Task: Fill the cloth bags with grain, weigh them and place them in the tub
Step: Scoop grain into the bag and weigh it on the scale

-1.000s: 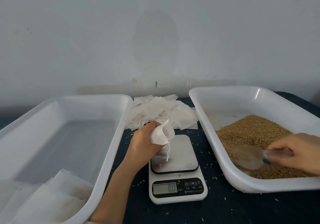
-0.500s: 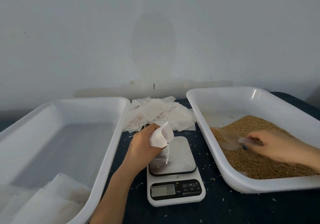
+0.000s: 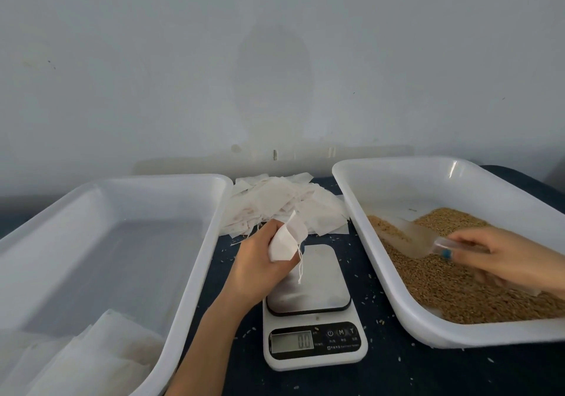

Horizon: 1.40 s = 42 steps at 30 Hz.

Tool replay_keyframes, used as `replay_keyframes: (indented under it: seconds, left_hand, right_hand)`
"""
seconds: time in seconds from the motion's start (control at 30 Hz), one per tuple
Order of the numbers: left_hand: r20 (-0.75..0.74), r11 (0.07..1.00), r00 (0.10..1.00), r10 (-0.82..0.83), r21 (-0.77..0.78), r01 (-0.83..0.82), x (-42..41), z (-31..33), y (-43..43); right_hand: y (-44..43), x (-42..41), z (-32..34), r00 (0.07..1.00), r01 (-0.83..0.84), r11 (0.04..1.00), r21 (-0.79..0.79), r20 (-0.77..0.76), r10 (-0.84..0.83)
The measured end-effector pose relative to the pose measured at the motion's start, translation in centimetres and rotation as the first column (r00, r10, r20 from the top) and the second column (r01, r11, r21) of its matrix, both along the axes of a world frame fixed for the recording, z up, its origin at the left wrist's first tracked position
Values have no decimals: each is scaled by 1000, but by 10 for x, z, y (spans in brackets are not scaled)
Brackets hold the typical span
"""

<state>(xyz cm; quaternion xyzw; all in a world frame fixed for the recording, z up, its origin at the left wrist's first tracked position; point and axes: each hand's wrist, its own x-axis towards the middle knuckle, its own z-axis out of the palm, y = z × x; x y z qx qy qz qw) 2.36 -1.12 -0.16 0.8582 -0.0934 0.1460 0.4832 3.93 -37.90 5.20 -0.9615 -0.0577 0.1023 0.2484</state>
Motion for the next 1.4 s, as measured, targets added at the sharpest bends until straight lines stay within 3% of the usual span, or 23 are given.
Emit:
replay_keyframes:
  seconds: [0.2,0.37,0.57,0.93,1.4]
  left_hand:
    - [-33,998,999,-36,-49,34,-1,0,-1]
    - [-45,999,998,-45,19,46,-3,0,-3]
    - [-52,999,998,-33,2,33,-2,-1,-2]
    - [-40,998,997,-65,0,65,-6,3,-4]
    - [-44,987,987,-154,-62,151,-9,6,-8]
  right_hand:
    - [0,-8,27,993,37,990,138,104,-51]
    - [24,-15,65,993,-66,979,193,108,46]
    - [67,-19,98,952,-303,952,40,61,301]
    - [104,-5,139,871,-470,869,-155,76,485]
    - [141,-2,184,857,-476,770,-425,-29,514]
